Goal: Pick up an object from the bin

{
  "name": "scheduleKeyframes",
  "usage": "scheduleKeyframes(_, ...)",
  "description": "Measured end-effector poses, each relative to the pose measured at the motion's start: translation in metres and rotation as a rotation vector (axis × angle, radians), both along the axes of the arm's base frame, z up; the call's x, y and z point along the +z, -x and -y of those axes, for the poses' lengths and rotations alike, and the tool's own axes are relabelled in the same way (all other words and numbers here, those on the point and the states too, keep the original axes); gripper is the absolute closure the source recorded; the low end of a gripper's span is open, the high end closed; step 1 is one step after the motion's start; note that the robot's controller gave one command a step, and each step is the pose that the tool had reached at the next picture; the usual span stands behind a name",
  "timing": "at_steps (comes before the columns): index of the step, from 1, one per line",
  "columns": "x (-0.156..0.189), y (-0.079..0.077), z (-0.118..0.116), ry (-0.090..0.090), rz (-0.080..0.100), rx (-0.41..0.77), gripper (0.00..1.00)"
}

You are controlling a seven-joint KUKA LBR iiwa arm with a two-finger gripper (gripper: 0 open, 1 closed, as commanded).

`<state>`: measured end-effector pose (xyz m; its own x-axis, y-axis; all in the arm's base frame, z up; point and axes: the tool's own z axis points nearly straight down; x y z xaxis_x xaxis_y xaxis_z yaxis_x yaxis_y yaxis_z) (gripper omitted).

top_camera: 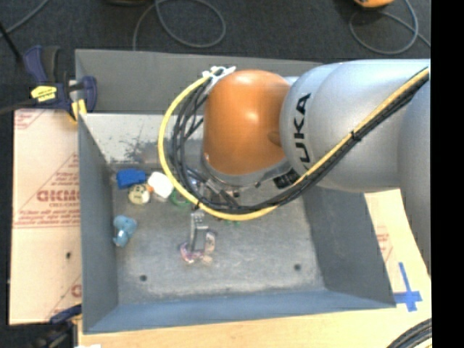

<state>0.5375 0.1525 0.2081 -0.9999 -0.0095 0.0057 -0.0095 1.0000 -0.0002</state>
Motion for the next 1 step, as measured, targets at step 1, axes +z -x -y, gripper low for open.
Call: scheduleKeyframes(1, -0.0235, -0.0034, 0.0138, -0.005, 0.022, -0.060, 0.00)
